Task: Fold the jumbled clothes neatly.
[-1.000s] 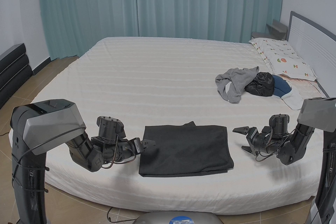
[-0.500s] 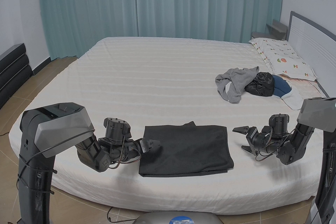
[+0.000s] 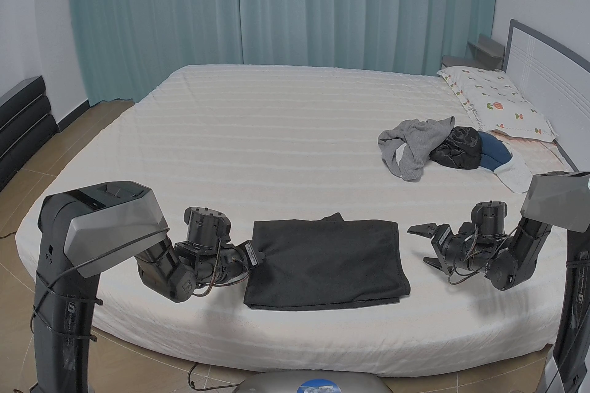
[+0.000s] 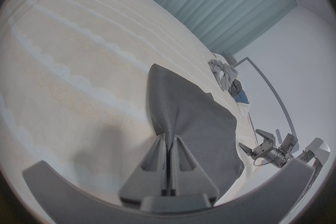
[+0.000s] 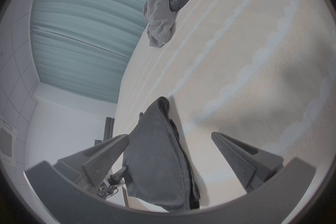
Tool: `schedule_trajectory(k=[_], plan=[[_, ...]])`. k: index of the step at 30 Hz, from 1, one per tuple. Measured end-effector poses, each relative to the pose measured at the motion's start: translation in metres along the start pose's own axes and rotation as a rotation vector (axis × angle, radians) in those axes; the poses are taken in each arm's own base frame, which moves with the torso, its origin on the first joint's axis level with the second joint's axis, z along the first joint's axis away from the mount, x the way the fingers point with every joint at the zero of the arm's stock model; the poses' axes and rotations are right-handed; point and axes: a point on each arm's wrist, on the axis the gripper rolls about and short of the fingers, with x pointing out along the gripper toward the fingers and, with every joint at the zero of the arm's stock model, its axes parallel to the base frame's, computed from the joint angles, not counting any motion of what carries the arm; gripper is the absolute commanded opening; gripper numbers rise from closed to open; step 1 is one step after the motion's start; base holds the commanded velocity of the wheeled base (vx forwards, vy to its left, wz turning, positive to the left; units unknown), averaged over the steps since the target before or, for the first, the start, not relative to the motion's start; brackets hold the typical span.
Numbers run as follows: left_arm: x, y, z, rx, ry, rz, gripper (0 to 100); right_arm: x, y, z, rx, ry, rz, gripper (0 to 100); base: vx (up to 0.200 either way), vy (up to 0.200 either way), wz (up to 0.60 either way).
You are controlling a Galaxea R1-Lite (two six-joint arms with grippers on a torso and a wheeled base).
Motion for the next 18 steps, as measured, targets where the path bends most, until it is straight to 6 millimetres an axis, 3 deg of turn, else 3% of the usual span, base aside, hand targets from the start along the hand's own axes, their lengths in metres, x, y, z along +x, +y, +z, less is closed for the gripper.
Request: schedule_trajectory(k=[18], plan=[[-0.0017, 0.0012, -0.0001, 0.007, -0.077, 0.057, 0, 0.0002, -0.0005, -0.0011, -0.002, 0.002, -0.004, 100, 0.0, 0.0, 0.0]])
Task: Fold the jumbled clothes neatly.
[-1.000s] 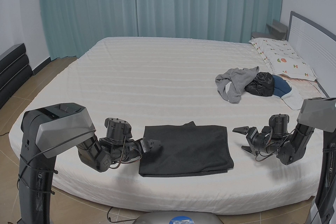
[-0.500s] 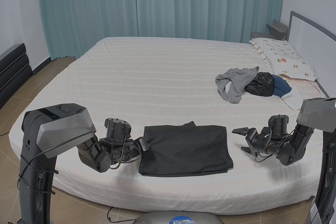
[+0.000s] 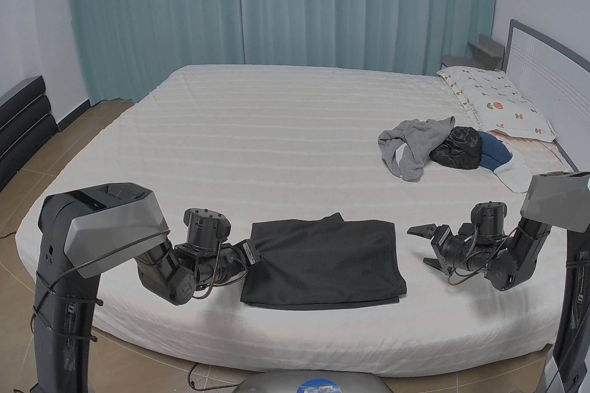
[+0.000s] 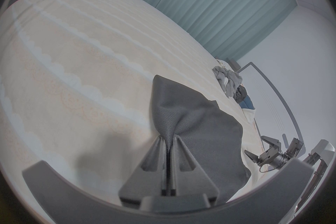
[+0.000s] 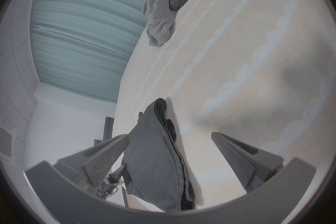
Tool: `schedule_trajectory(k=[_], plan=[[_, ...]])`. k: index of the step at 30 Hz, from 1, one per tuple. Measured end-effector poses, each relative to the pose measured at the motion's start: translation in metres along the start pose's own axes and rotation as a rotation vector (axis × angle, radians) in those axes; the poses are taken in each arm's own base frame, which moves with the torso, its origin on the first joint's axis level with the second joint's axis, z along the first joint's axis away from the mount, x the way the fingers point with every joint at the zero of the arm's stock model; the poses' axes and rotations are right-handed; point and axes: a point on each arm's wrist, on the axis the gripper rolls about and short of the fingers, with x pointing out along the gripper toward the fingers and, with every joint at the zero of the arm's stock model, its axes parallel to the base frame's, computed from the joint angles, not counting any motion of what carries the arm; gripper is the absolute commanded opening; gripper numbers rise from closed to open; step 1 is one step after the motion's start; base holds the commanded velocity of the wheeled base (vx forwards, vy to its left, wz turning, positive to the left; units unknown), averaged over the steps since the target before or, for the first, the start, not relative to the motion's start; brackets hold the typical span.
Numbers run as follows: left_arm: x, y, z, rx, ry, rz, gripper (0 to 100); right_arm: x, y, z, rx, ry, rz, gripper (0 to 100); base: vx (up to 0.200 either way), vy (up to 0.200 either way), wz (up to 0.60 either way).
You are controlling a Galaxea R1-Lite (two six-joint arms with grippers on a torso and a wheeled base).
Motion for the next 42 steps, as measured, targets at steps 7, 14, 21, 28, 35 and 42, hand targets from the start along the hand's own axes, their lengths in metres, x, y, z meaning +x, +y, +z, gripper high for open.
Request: schedule_trajectory(k=[7, 14, 21, 28, 35, 42], plan=[[-0.004, 0.0, -0.001, -0.004, 0.003, 0.005, 0, 0.001, -0.001, -0.001, -0.001, 0.002, -0.002, 100, 0.0, 0.0, 0.0], [-0.01, 0.0, -0.001, -0.01, 0.006, 0.01, 0, 0.001, -0.001, -0.001, -0.001, 0.002, -0.003, 100, 0.0, 0.029, 0.0], [-0.015, -0.001, -0.002, -0.021, 0.01, 0.012, 0, 0.001, -0.002, -0.001, -0.004, 0.002, -0.004, 100, 0.0, 0.2, 0.0], [-0.019, -0.003, 0.0, -0.042, 0.006, 0.008, 0, 0.001, -0.002, -0.001, -0.006, 0.003, -0.006, 100, 0.0, 0.2, 0.0], [-0.019, -0.004, 0.0, -0.041, 0.004, 0.007, 0, 0.002, -0.003, -0.002, -0.011, 0.005, -0.009, 100, 0.0, 0.2, 0.0], [-0.019, -0.004, 0.001, -0.041, 0.003, 0.006, 0, 0.002, -0.002, -0.002, -0.013, 0.003, -0.004, 100, 0.0, 0.2, 0.0]])
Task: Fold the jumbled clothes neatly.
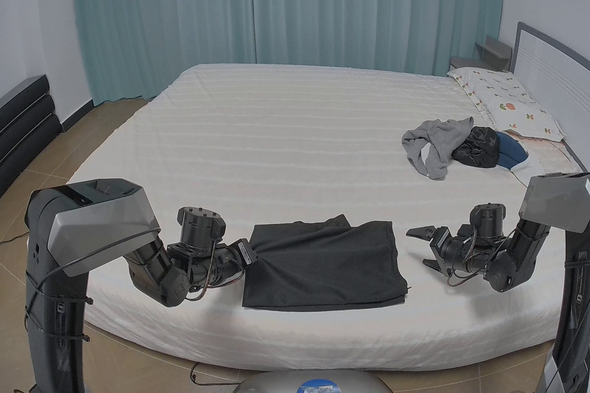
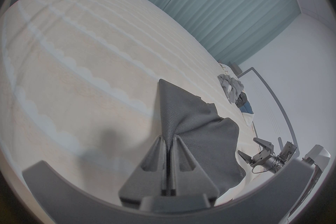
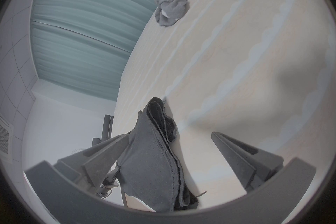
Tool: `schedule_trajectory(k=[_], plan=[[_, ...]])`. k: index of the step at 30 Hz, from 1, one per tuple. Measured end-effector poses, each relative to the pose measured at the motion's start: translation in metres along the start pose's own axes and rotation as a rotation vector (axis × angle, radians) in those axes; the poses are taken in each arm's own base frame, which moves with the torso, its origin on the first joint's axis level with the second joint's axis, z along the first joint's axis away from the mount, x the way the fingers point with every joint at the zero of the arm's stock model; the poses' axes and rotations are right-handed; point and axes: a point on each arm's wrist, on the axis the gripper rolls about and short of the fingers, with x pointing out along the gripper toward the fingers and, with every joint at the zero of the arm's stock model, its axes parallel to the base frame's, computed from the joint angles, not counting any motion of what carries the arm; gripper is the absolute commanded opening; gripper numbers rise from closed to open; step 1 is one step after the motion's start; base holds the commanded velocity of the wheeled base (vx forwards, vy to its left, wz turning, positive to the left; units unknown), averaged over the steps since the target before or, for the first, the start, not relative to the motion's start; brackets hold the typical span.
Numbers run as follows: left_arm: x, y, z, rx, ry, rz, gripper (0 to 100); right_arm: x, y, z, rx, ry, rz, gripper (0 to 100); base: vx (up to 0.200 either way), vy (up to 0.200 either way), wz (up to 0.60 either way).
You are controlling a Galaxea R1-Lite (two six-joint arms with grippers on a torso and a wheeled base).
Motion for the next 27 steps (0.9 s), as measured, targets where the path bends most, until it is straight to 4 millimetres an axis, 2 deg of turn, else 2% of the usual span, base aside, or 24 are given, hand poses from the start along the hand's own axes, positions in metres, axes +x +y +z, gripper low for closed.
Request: schedule_trajectory(k=[27], plan=[[0.0003, 0.0, 0.0, 0.0, 0.0, 0.0, 0, 0.0, -0.0001, 0.0, -0.001, -0.003, 0.002, 100, 0.0, 0.2, 0.0]])
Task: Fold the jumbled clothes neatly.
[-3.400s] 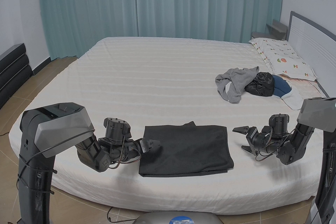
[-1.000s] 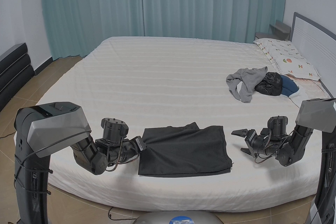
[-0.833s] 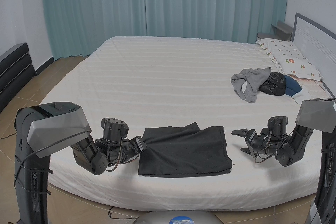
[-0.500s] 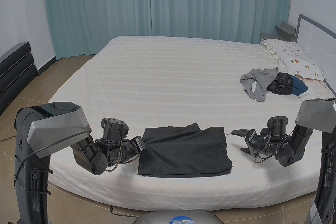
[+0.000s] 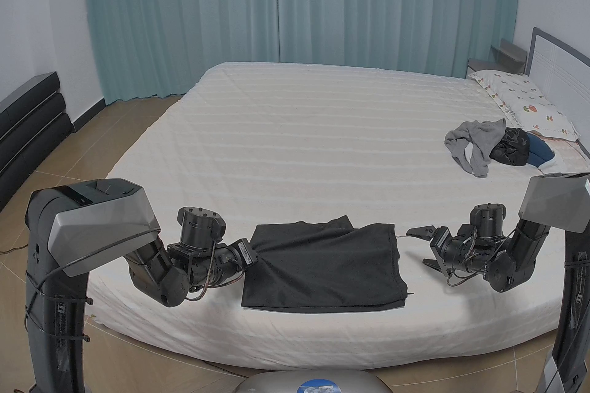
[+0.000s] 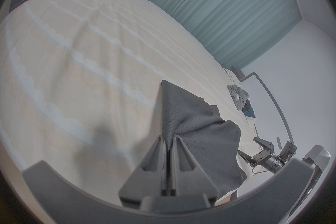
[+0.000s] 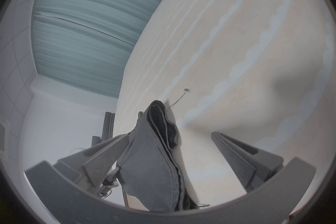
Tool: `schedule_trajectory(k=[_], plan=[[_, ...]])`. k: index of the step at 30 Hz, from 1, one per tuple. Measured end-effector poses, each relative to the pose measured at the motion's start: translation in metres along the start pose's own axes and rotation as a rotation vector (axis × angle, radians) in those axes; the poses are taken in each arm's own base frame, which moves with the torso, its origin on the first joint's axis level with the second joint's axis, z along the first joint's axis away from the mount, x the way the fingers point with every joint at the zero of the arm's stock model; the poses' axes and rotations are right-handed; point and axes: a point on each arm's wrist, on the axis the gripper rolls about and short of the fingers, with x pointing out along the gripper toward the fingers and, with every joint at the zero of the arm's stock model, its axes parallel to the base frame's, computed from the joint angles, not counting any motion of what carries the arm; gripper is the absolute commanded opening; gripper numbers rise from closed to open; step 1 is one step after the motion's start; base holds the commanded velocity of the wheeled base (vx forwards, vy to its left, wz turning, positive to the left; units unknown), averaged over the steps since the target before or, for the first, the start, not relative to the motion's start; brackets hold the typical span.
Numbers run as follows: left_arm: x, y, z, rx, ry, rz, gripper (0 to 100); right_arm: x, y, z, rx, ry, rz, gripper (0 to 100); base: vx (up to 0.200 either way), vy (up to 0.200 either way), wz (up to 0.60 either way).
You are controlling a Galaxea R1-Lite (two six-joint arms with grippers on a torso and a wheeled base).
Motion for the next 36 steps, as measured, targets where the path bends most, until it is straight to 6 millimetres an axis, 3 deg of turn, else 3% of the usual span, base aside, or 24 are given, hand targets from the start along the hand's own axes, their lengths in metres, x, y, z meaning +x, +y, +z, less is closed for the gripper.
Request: schedule_trajectory(k=[26, 27, 36], plan=[[0.0015, -0.0008, 0.0011, -0.023, -0.003, -0.004, 0, 0.001, 0.0003, -0.0018, -0.003, 0.004, -0.002, 100, 0.0, 0.008, 0.0], [0.0015, -0.0008, 0.0011, -0.024, -0.003, -0.005, 100, 0.001, 0.0001, -0.0019, -0.003, 0.004, -0.002, 100, 0.0, 0.0, 0.0], [0.0009, 0.0008, -0.0011, -0.026, 0.006, 0.0, 100, 0.0009, 0.0, -0.0026, -0.009, 0.006, -0.003, 100, 0.0, 0.0, 0.0]])
